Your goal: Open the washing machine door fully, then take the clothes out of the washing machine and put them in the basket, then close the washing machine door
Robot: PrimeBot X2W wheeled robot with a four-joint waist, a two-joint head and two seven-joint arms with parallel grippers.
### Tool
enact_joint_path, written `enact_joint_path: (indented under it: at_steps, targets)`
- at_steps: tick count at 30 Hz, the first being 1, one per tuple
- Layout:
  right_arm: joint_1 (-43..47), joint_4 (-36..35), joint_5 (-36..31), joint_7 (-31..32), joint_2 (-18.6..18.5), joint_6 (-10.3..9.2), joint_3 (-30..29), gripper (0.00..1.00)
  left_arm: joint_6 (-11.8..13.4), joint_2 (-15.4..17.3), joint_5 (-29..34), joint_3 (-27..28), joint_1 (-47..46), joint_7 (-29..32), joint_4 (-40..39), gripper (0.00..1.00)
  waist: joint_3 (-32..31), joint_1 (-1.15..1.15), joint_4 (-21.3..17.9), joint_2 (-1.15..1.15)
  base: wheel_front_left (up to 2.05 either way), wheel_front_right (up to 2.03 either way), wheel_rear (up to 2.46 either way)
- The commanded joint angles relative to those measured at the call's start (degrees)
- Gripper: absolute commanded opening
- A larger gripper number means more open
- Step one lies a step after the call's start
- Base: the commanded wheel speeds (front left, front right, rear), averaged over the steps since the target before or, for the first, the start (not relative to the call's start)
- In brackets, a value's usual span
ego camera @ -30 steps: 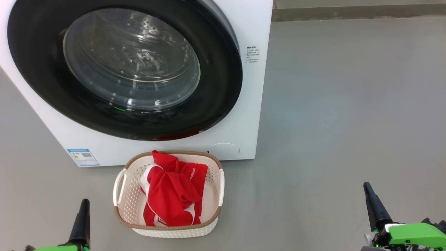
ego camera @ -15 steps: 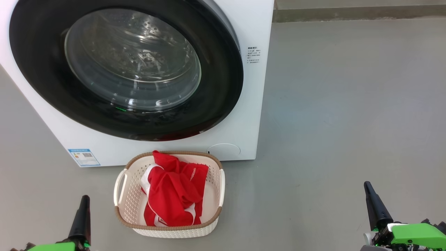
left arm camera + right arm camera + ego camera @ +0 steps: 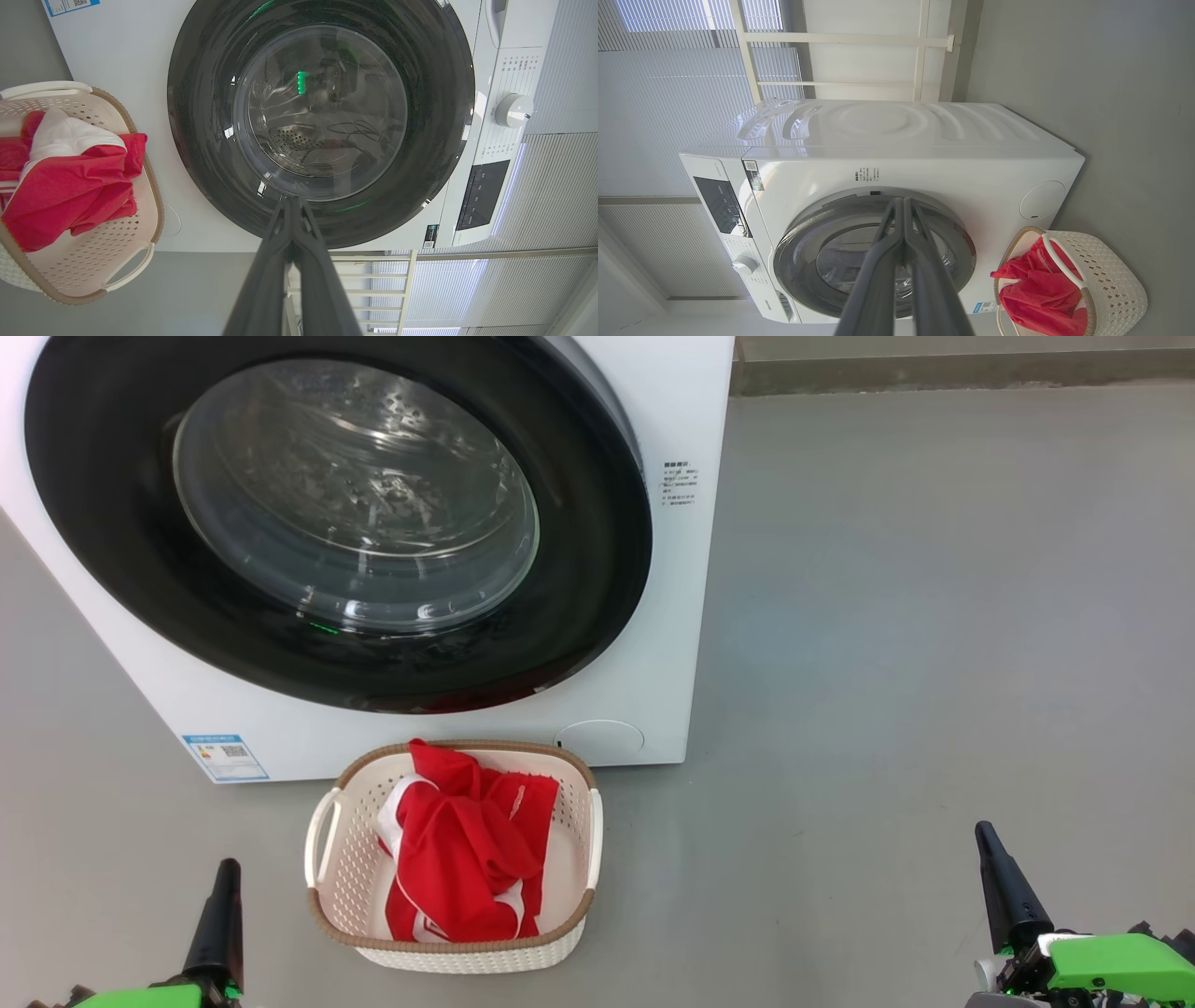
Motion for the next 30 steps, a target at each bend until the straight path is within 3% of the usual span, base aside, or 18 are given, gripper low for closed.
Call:
enact_joint_path:
  at_steps: [1,30]
  targets:
    - [-2.6,-1.7,0.2,0.5,-0.2,-0.06,1.2,0.00,-0.2,0.9,-0.2,1.9,-2.2,0.2,-1.1,0.00,0.0,0.00,0.0,0.00,0.00,0.00,0.00]
    - [-2.6,-1.7,0.2,0.5,-0.2,-0.06,1.3,0.00,-0.2,0.9,-0.2,1.9,-2.2,0.2,-1.1,0.00,0.0,0.00,0.0,0.00,0.00,0.00,0.00]
